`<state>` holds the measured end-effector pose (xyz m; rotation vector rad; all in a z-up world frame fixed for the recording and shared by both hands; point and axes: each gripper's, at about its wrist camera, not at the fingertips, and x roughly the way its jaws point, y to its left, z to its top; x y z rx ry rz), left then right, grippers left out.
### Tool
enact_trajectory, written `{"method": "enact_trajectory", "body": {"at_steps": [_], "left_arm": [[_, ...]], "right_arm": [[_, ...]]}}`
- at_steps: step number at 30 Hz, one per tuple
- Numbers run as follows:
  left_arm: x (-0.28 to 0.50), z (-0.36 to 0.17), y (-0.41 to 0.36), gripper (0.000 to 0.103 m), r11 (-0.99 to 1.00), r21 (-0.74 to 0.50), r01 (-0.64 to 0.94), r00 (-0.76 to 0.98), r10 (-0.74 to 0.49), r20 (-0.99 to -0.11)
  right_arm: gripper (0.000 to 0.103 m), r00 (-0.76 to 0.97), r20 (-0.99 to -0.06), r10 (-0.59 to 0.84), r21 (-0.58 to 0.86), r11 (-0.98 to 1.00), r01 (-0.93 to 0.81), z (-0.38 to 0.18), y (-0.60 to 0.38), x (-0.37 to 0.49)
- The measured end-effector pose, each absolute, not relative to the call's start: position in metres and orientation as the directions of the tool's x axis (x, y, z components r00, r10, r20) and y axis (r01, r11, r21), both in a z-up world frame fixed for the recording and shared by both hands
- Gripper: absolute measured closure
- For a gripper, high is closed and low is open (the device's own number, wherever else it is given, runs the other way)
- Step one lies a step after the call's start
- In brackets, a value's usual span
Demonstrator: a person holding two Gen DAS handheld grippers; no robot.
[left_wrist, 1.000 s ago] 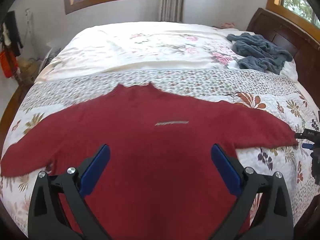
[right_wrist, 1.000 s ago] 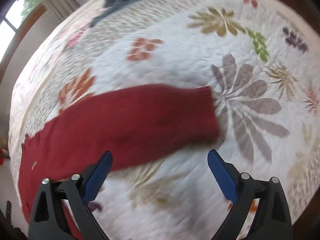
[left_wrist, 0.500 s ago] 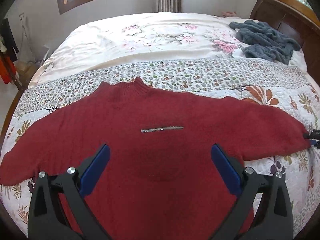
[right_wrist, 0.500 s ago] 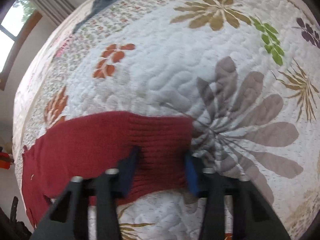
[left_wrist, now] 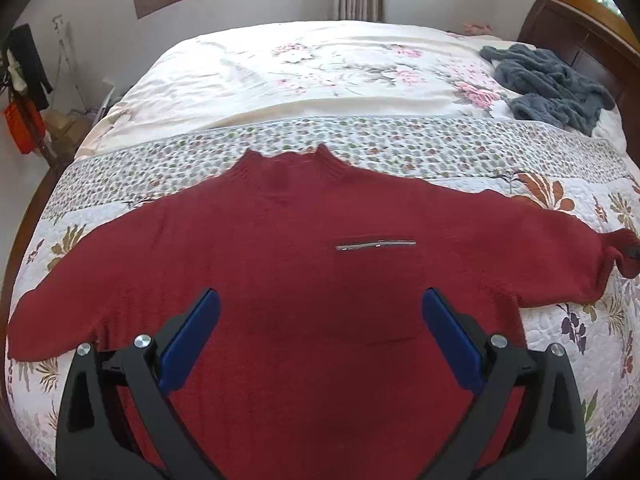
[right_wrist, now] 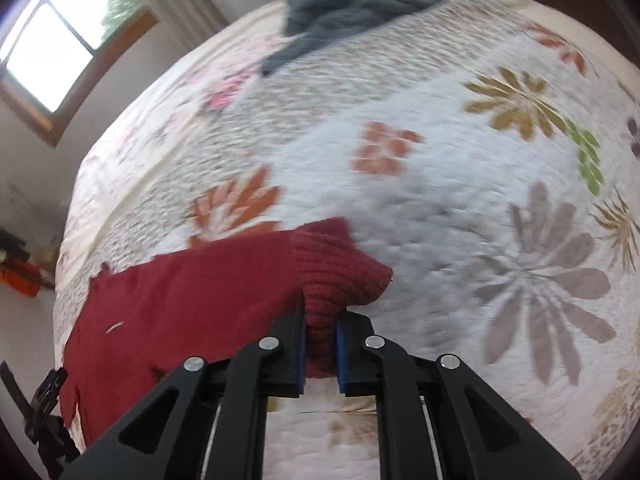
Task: Fold small clothes
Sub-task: 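Grasp the red sweater's sleeve cuff with the right tool, then carry the cuff across the body toward the left tool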
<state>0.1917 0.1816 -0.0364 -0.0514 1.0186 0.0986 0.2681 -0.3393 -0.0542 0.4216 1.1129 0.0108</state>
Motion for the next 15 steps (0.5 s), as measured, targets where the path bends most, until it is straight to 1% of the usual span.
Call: {"method": "enact_trajectory", "body": {"at_steps": [3,6,11,15], "left_arm": [[0.185,-0.035,0.197,0.003,0.993,-0.006,-0.116,0.517,0.055,-0.854],[0.181,-0.034,0.21,0.003,0.992,-0.011,-0.129,0.514,0.058,-0.856],[0.175,-0.034,0.23,0.003,0.989,-0.018,-0.147,0.508,0.06,-0.859],[0.173,-0.036,0.241,0.003,0.988,-0.025,-0.152,0.503,0.056,-0.862]], "right_arm": [[0.092,0.466,-0.828,0.313,0.414,0.901,0.129,-0.041,-0.302,0.272],[0.092,0.456,-0.807,0.375,0.443,0.895,0.048,-0.032,-0.253,0.276],[0.092,0.403,-0.804,0.438,0.444,0.892,-0.084,-0.031,-0.168,0.282],[0.092,0.34,-0.834,0.434,0.414,0.9,-0.134,-0.05,-0.105,0.286]]}}
